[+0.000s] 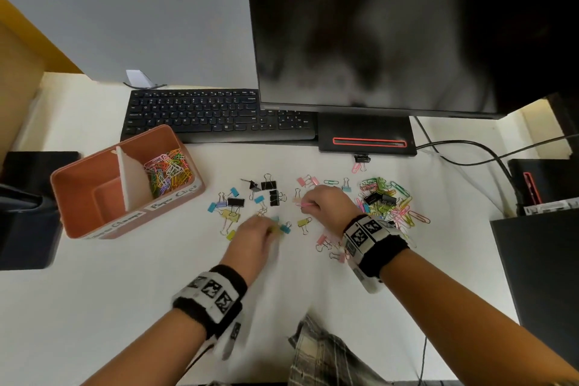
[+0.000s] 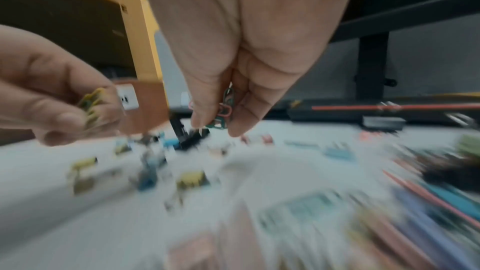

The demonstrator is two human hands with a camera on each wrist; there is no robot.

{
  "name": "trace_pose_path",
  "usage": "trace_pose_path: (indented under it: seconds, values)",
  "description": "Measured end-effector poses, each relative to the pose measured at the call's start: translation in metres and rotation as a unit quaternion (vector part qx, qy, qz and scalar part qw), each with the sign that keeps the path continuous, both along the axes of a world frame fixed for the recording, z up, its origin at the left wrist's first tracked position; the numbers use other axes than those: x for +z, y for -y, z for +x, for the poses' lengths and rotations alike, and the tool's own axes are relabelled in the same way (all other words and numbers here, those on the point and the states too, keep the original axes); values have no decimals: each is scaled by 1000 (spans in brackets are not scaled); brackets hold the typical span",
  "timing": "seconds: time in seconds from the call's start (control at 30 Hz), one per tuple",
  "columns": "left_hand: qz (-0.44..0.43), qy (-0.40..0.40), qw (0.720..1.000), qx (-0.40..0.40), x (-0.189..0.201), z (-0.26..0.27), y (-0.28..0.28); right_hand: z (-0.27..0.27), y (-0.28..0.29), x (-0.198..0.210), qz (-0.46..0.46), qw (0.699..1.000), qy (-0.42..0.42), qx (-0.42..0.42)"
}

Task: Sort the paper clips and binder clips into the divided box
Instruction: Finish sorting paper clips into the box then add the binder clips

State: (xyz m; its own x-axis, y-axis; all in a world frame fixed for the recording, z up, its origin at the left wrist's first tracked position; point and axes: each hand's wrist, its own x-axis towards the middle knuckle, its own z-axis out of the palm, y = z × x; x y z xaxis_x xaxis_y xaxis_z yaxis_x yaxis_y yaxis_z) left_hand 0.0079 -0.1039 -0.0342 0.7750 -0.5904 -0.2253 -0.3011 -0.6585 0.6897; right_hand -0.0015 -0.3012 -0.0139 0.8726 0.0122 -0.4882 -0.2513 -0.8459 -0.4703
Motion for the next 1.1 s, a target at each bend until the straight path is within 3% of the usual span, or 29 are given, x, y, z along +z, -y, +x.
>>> trace_pose_path:
  seconds: [0.13,0.23,0.4,0.5,0.63,0.77,0.97,1.1]
  values:
    - [-3,74,986,151,56,59,-48,36,-49,33,74,988,138,-14]
    - [56,86,968,231,73,106,-92,78,-107,54,107,979,175,9]
    - [147,34,956,250,69,144,-122,131,-184,46,132,980,150,-18]
    - [160,92,961,206,75,144,-127,130,-192,39,163,977,125,-53]
    - [-27,102,982,156,82,122,-114,93,-160,35,249,950,162,-100]
    - [-88,35,994,59,65,88,-61,33,-86,23,181,954,173,-163]
    - [-48,-33,996,-60,22,47,31,-33,37,1,22,947,139,-289]
    - [44,-29,994,-93,-3,37,73,-25,92,-15,-11,955,92,-282]
